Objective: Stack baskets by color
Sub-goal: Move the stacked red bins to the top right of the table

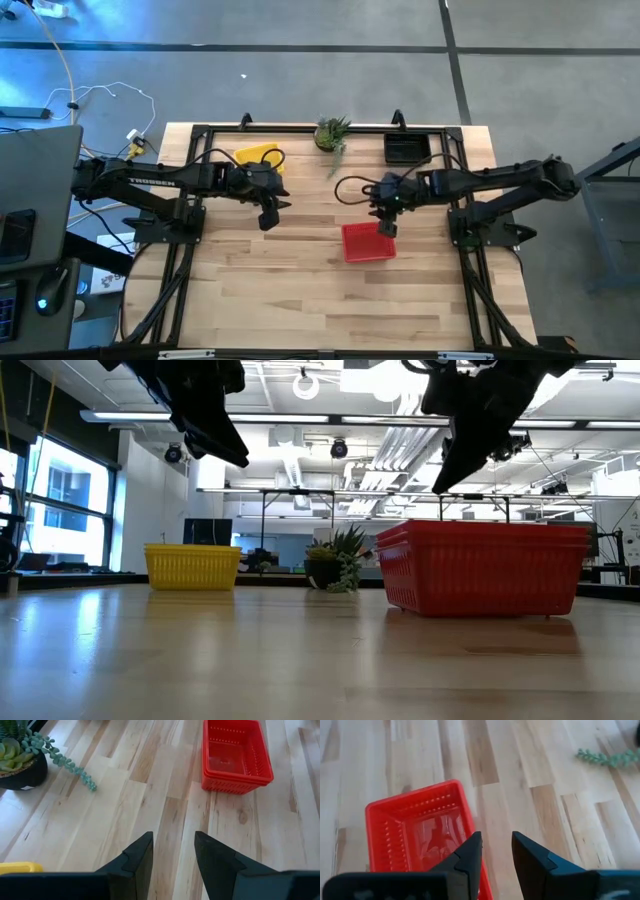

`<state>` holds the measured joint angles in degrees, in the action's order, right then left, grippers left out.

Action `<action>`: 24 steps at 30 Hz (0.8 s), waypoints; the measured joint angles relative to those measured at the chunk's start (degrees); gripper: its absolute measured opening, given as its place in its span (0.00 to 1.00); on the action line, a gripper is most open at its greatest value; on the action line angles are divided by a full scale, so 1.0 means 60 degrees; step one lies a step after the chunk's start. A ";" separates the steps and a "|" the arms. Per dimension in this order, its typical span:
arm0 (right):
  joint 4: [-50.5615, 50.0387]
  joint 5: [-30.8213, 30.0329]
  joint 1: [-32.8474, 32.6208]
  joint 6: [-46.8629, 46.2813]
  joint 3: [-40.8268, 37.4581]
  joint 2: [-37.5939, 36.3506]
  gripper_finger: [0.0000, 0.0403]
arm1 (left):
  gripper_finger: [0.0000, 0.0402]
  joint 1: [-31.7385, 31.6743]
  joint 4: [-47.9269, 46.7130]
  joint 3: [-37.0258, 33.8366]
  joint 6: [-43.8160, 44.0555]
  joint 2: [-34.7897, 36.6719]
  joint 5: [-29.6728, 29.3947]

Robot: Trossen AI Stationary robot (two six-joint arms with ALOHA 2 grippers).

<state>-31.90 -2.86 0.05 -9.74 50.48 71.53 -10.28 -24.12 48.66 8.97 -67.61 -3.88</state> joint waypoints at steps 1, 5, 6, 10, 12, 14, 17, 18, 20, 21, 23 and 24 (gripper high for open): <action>0.0000 -0.0002 -0.0066 0.0110 0.0000 0.0000 0.24 | 0.33 0.0000 0.0000 0.0000 -0.0002 0.0000 0.0000; 0.0000 -0.0009 -0.0316 0.0378 0.0000 0.0000 0.28 | 0.33 0.0000 0.0000 0.0000 -0.0007 0.0000 -0.0016; 0.0000 -0.0007 -0.0366 0.0416 0.0000 0.0005 0.30 | 0.33 0.0003 0.0004 0.0000 -0.0009 0.0000 -0.0063; -0.0013 0.0141 -0.0520 0.0572 0.0004 0.0063 0.37 | 0.33 0.0000 0.0000 0.0000 -0.0003 0.0000 -0.0225; -0.0031 0.0225 -0.0565 0.0630 0.0007 0.0179 0.40 | 0.33 0.0001 0.0001 0.0000 -0.0018 0.0000 -0.0229; 0.0005 0.0391 -0.0582 0.0632 0.0007 0.0369 0.41 | 0.33 0.0002 0.0000 0.0000 -0.0018 0.0000 -0.0246; 0.0005 0.0526 -0.0582 0.0704 0.0007 0.0728 0.42 | 0.33 0.0001 0.0015 0.0001 -0.0022 0.0000 -0.0249; 0.0018 0.0523 -0.0582 0.0704 0.0007 0.0836 0.42 | 0.33 0.0004 0.0012 0.0004 -0.0022 0.0000 -0.0251; 0.0017 0.0451 -0.0582 0.0707 0.0007 0.1048 0.42 | 0.33 0.0001 0.0010 0.0004 -0.0022 0.0000 -0.0248; 0.0011 0.0434 -0.0582 0.0707 0.0007 0.1158 0.42 | 0.33 0.0004 0.0010 0.0004 -0.0022 0.0000 -0.0248; 0.0022 0.0435 -0.0582 0.0706 0.0007 0.1383 0.42 | 0.33 0.0000 0.0004 0.0004 -0.0022 0.0000 -0.0248; 0.0013 0.0430 -0.0582 0.0705 0.0007 0.1497 0.42 | 0.33 0.0004 0.0004 0.0004 -0.0022 0.0000 -0.0248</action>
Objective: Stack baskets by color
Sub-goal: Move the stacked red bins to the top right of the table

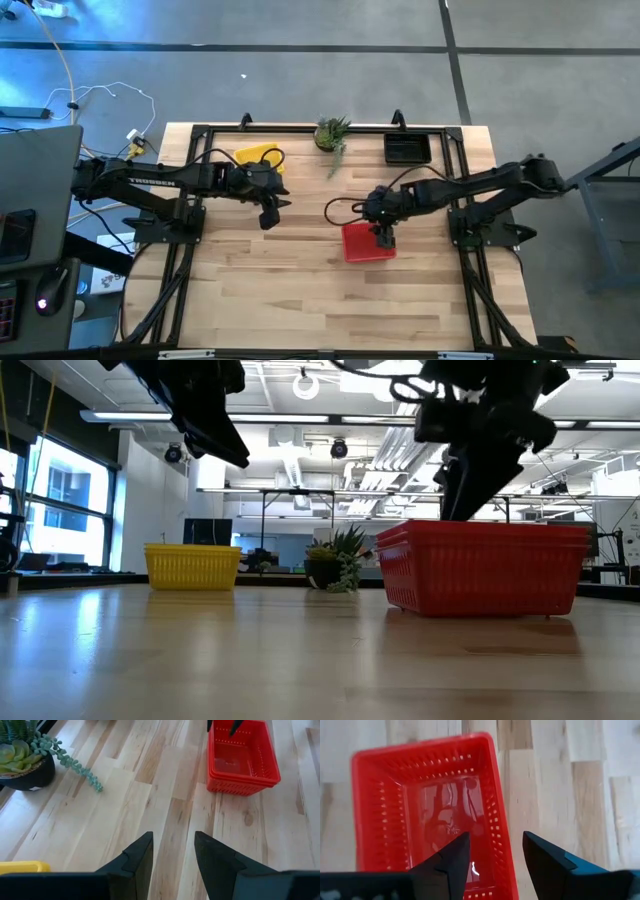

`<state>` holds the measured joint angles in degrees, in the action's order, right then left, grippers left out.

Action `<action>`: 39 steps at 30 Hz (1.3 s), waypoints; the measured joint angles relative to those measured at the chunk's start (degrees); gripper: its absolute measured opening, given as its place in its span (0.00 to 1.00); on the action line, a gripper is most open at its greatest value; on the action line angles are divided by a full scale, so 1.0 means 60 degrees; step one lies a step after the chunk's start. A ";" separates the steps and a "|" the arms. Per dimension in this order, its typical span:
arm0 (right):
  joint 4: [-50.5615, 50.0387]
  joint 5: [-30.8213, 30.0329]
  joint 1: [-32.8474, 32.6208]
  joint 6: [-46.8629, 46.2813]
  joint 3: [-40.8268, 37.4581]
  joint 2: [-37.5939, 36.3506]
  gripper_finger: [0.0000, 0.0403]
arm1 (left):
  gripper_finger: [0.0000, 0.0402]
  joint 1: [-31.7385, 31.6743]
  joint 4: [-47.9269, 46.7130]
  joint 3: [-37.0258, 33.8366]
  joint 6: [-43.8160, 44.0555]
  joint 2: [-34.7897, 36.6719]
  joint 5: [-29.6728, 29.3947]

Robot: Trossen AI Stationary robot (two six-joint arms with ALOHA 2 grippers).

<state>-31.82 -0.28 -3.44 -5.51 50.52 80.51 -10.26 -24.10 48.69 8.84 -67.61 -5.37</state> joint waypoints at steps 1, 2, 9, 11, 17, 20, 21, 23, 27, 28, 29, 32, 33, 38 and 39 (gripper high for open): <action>0.0012 -0.0010 0.0000 0.0003 0.0000 0.0108 0.42 | 0.33 0.0000 0.0000 0.0000 0.0000 0.0000 0.0000; 0.0005 -0.0013 0.0000 -0.0001 0.0000 0.0206 0.42 | 0.33 -0.0003 -0.0004 0.0000 0.0000 0.0000 0.0000; 0.0006 -0.0182 0.0000 -0.0315 -0.0001 0.0843 0.41 | 0.33 0.0000 -0.0004 0.0000 0.0000 0.0000 0.0000; -0.0046 -0.0236 0.0004 -0.0344 -0.0003 0.0962 0.39 | 0.33 0.0000 -0.0004 0.0000 0.0000 0.0000 0.0000; -0.0310 -0.0314 0.0011 -0.0609 -0.0003 0.1154 0.26 | 0.33 -0.0003 -0.0003 0.0000 -0.0001 0.0000 0.0000; -0.0702 -0.0596 0.0011 -0.0922 -0.0003 0.1155 0.18 | 0.33 -0.0001 -0.0001 0.0000 -0.0004 0.0000 0.0000; -0.0880 -0.0710 0.0011 -0.1011 -0.0003 0.1155 0.15 | 0.33 -0.0001 0.0003 0.0000 -0.0003 0.0000 0.0000; -0.1209 -0.0923 0.0011 -0.1032 -0.0003 0.1155 0.10 | 0.33 -0.0004 0.0000 0.0000 -0.0002 0.0000 0.0000; -0.1478 -0.0895 0.0109 -0.1027 0.0015 0.1134 0.02 | 0.33 -0.0004 0.0000 -0.0002 -0.0004 0.0000 0.0000; -0.1518 -0.0874 0.0148 -0.0991 0.0015 0.1133 0.02 | 0.33 -0.0003 0.0003 0.0000 -0.0001 0.0000 0.0000; -0.1565 -0.0874 0.0193 -0.0899 0.0015 0.1130 0.02 | 0.33 -0.0004 -0.0003 0.0000 -0.0004 0.0000 0.0000; -0.1757 -0.0966 0.0345 -0.0686 0.0019 0.1130 0.04 | 0.33 0.0000 0.0000 -0.0002 -0.0002 0.0000 0.0000; -0.1882 -0.1059 0.0393 -0.0603 0.0022 0.1126 0.04 | 0.33 -0.0004 -0.0001 0.0000 -0.0004 0.0000 0.0000; -0.2641 -0.1434 0.0667 -0.0260 0.0033 0.1112 0.02 | 0.33 -0.0004 -0.0004 -0.0002 -0.0004 0.0000 0.0000; -0.2760 -0.1461 0.0728 -0.0144 0.0033 0.1102 0.01 | 0.33 -0.0004 -0.0004 0.0000 -0.0004 0.0000 0.0000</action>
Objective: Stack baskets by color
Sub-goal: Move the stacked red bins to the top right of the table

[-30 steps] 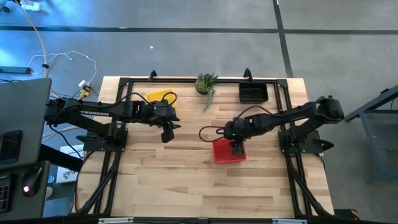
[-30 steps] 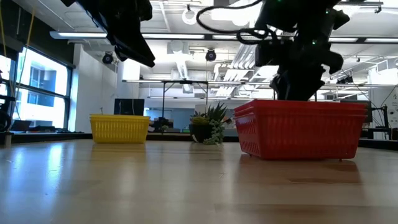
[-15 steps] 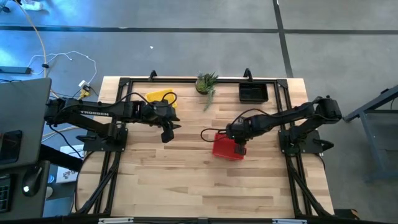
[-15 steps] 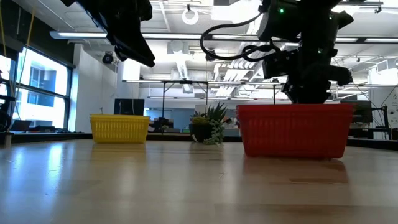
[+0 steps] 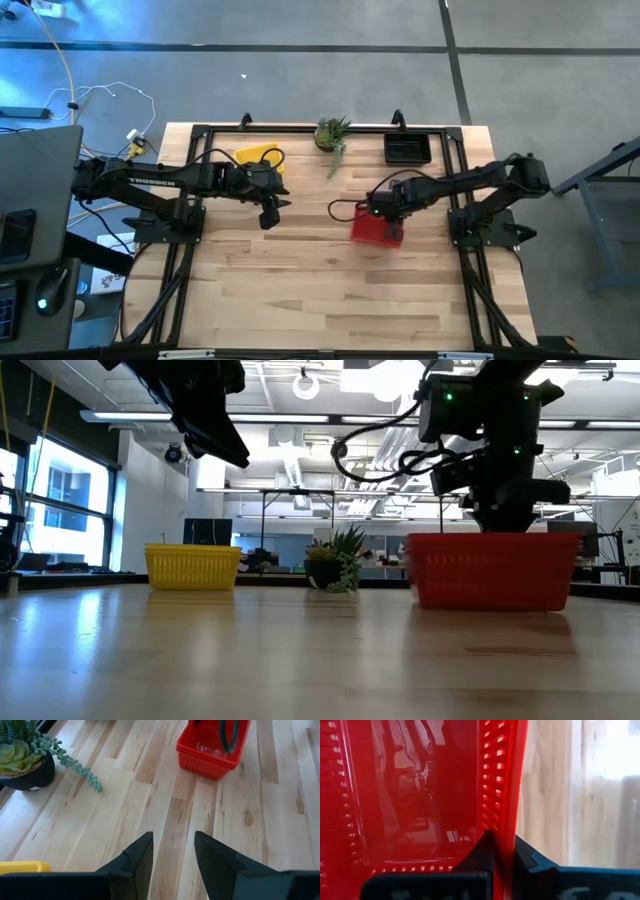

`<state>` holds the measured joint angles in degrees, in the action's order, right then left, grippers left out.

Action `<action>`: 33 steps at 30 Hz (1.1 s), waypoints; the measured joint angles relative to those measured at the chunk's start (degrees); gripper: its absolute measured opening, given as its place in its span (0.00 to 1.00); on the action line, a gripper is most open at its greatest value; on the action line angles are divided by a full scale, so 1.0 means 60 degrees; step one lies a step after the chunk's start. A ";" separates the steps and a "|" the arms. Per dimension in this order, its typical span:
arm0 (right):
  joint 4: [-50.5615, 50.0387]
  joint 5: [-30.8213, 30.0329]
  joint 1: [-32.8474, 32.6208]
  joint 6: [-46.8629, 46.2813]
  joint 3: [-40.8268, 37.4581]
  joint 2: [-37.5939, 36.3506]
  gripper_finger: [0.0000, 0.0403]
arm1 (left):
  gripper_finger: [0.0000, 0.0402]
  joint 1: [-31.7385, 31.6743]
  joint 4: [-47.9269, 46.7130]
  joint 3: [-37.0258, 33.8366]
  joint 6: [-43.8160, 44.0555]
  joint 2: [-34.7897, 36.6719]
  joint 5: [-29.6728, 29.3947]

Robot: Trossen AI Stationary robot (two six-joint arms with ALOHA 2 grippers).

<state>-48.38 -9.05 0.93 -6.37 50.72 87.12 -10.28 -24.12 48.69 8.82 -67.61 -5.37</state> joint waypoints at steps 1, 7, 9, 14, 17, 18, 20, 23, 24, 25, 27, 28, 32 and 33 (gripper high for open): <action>-0.0132 -0.0048 0.0062 0.0118 -0.0003 -0.0028 0.01 | 0.33 0.0000 0.0000 0.0000 0.0000 0.0000 0.0000; -0.1167 -0.0634 0.0531 0.0587 -0.0039 -0.0507 0.01 | 0.33 0.0000 -0.0008 0.0000 0.0000 0.0000 0.0000; -0.1437 -0.0925 0.0673 0.0665 -0.0047 -0.0769 0.01 | 0.33 0.0004 -0.0008 0.0000 0.0000 0.0000 0.0000; -0.1939 -0.1375 0.1158 0.1098 -0.0047 -0.1094 0.01 | 0.33 0.0002 -0.0011 0.0000 0.0000 0.0000 0.0000; -0.1988 -0.1455 0.1521 0.1598 -0.0125 -0.1106 0.01 | 0.33 0.0000 -0.0015 0.0000 0.0000 0.0000 0.0004; -0.1947 -0.1477 0.1659 0.1772 -0.0245 -0.1112 0.01 | 0.33 0.0000 -0.0021 0.0000 0.0000 0.0000 0.0004; -0.1906 -0.1476 0.1959 0.2021 -0.0544 -0.1112 0.01 | 0.33 0.0002 -0.0070 0.0000 0.0000 0.0000 0.0004; -0.1747 -0.1458 0.2363 0.2284 -0.0713 -0.1112 0.01 | 0.33 0.0002 -0.0085 0.0000 0.0000 0.0000 0.0004; -0.1738 -0.1526 0.2463 0.2402 -0.0713 -0.1119 0.01 | 0.33 0.0003 -0.0087 0.0000 0.0000 0.0000 0.0004; -0.1728 -0.1581 0.2550 0.2578 -0.0713 -0.1122 0.01 | 0.33 0.0000 -0.0087 -0.0002 0.0000 0.0000 0.0004; -0.1721 -0.1708 0.2755 0.3009 -0.0713 -0.1134 0.01 | 0.33 0.0002 -0.0086 0.0000 0.0000 0.0000 0.0004; -0.1714 -0.1753 0.2868 0.3158 -0.0713 -0.1134 0.01 | 0.33 0.0001 -0.0087 0.0000 0.0000 0.0000 0.0004; -0.1708 -0.2105 0.3275 0.3705 -0.0717 -0.1134 0.01 | 0.33 0.0000 -0.0087 -0.0003 -0.0003 0.0000 0.0004; -0.1691 -0.2201 0.3381 0.3872 -0.0717 -0.1134 0.01 | 0.33 0.0004 -0.0084 0.0000 0.0000 0.0000 0.0004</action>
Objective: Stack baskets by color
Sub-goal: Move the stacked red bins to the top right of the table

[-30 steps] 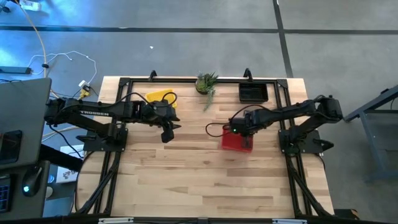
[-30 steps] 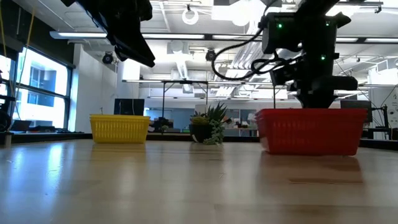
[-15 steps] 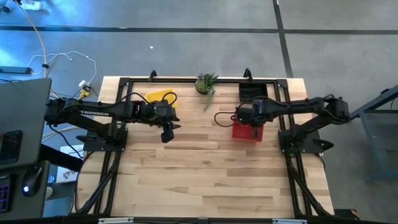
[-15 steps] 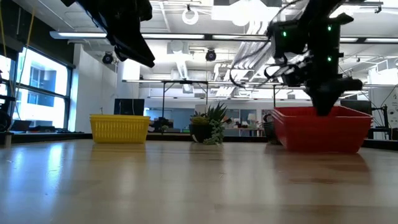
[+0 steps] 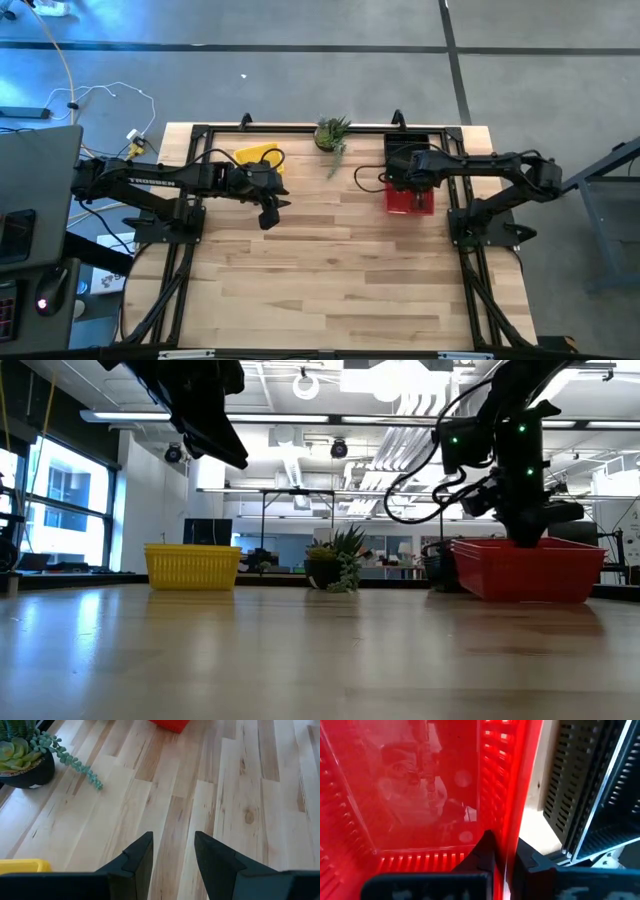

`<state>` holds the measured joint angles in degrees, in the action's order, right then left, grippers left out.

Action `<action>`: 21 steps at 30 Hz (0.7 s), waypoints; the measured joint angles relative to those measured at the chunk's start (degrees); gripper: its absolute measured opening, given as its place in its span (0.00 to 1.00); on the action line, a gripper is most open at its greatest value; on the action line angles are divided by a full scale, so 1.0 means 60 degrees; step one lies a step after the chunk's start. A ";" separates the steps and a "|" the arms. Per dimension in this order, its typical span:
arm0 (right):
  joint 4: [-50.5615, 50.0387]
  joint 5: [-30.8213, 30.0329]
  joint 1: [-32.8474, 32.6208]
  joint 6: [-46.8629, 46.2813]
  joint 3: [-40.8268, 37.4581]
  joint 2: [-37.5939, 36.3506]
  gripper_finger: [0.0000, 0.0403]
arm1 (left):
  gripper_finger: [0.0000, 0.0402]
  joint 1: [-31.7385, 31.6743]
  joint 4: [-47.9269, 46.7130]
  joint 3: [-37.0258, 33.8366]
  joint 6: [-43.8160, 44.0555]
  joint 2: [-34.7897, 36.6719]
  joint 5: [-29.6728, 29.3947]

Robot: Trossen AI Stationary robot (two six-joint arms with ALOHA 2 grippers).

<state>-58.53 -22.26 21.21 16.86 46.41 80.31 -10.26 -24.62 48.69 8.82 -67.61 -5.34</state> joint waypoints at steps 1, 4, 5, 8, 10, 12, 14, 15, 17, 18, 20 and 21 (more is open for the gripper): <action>0.0012 -0.0010 0.0097 0.0152 0.0000 0.0000 0.01 | 0.33 0.0000 0.0000 0.0000 -0.0002 0.0000 0.0000; 0.0145 0.0149 0.0278 0.0405 -0.0007 0.0004 0.01 | 0.33 -0.0004 0.0000 0.0000 -0.0003 0.0000 0.0000; 0.0197 0.0160 0.0305 0.0485 -0.0007 0.0004 0.01 | 0.33 -0.0002 0.0000 -0.0002 -0.0003 0.0000 0.0000; 0.0369 0.0332 0.0348 0.0633 -0.0007 0.0004 0.01 | 0.33 -0.0001 0.0002 0.0000 -0.0003 0.0000 0.0000; 0.0438 0.0513 0.0350 0.0664 -0.0007 0.0007 0.01 | 0.33 -0.0002 0.0002 0.0000 -0.0003 0.0000 0.0000; 0.0445 0.0564 0.0343 0.0628 -0.0007 0.0011 0.01 | 0.33 -0.0001 0.0004 0.0000 -0.0003 0.0000 0.0000; 0.0447 0.0697 0.0350 0.0588 -0.0007 0.0011 0.01 | 0.33 -0.0003 0.0004 0.0000 -0.0003 0.0000 0.0000; 0.0447 0.0772 0.0352 0.0582 -0.0007 0.0011 0.01 | 0.33 -0.0003 0.0004 0.0000 -0.0003 0.0000 0.0000; 0.0456 0.0848 0.0343 0.0562 -0.0007 0.0015 0.01 | 0.33 0.0000 0.0000 0.0000 -0.0004 0.0000 0.0000; 0.0456 0.0852 0.0343 0.0558 -0.0007 0.0015 0.01 | 0.33 -0.0002 0.0003 0.0000 -0.0012 0.0000 0.0004; 0.0464 0.0874 0.0347 0.0555 -0.0010 0.0015 0.01 | 0.33 0.0000 0.0001 -0.0001 -0.0206 0.0000 0.0004; 0.0466 0.0870 0.0347 0.0553 -0.0011 0.0015 0.02 | 0.33 -0.0002 0.0000 0.0000 -0.0347 0.0000 0.0004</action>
<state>-55.73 -17.04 23.29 20.17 46.35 80.40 -10.27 -24.62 48.69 6.74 -67.61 -5.32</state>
